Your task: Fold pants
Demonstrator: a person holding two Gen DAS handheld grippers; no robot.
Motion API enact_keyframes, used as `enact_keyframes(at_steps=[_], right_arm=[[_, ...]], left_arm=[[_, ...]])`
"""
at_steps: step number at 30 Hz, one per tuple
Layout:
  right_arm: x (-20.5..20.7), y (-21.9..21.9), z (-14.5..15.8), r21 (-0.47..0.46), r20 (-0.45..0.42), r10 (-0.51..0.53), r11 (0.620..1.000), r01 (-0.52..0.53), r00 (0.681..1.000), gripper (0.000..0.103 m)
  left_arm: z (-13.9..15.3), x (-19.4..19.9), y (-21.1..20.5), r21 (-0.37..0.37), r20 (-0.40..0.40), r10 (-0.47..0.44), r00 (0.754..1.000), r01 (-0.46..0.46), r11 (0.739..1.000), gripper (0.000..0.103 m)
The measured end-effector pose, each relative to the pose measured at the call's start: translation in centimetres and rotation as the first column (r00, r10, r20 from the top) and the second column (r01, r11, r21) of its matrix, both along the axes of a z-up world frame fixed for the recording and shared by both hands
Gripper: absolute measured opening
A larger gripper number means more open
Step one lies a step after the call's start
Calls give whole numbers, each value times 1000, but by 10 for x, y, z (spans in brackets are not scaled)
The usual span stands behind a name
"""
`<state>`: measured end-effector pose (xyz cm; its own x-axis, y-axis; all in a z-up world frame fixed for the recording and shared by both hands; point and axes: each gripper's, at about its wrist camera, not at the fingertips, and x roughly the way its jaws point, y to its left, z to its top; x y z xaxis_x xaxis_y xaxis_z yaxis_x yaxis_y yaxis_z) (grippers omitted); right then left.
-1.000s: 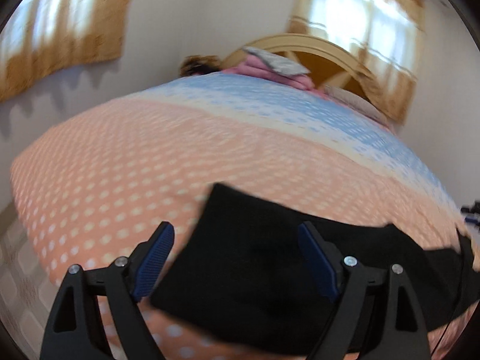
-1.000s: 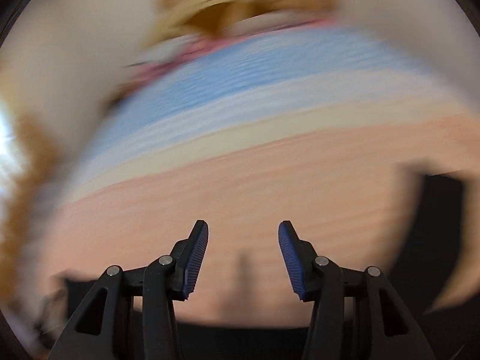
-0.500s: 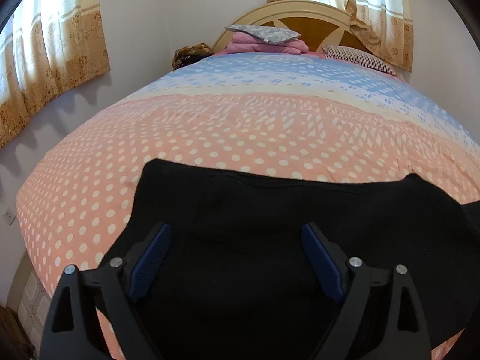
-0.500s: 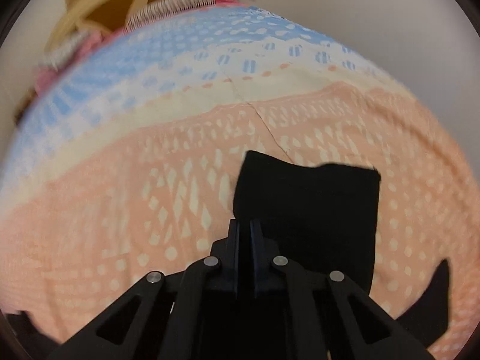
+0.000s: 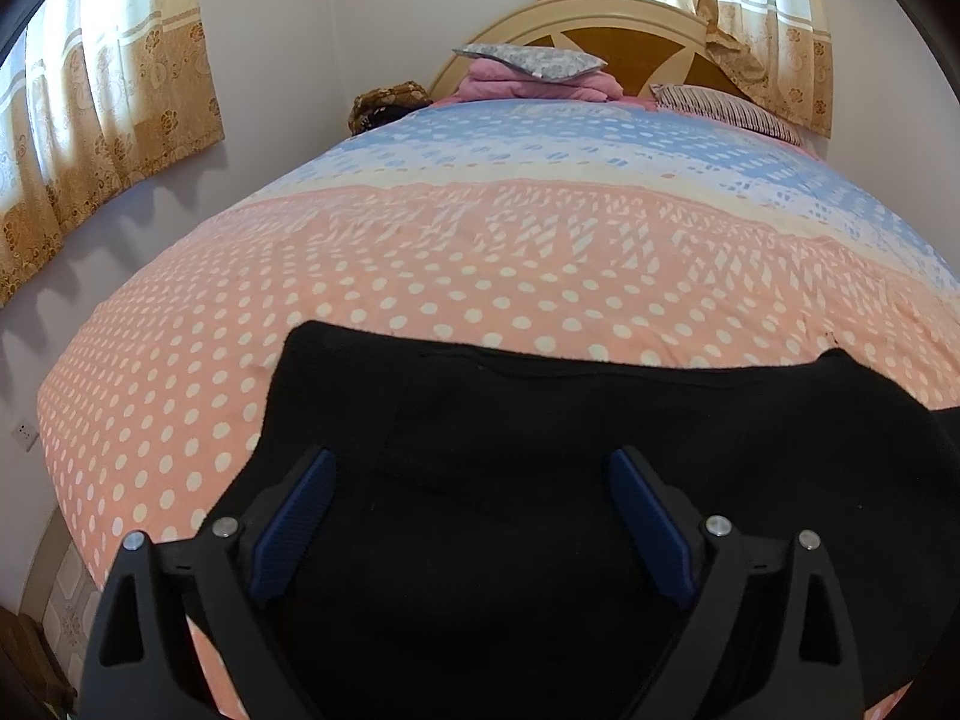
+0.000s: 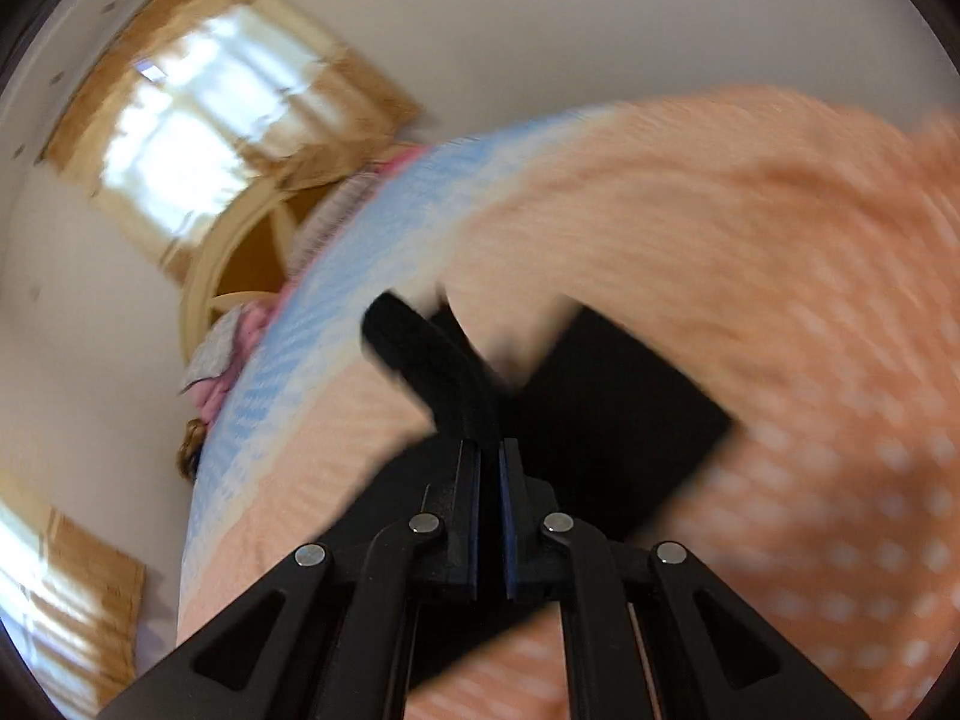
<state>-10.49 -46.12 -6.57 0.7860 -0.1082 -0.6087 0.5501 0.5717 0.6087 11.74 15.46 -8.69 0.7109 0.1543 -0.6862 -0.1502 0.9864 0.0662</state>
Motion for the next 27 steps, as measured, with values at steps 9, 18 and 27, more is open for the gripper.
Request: enact_keyframes(at_steps=[9,18,27], right_arm=[[-37,-42,-7,-9,-67,-93,996,93,993,6],[6,5,26,-14,120,208,978,-208,971,76],[16,43,-25,136,76,218,964,-227,973,38]], left_arm=[[17,-6,-3,15,22,21,1000,-21,1000,95],[60,-54,-106,39,150,-350,925,348,937,96],[48,-70,-207,-48,121,-619,776,627,777,96]])
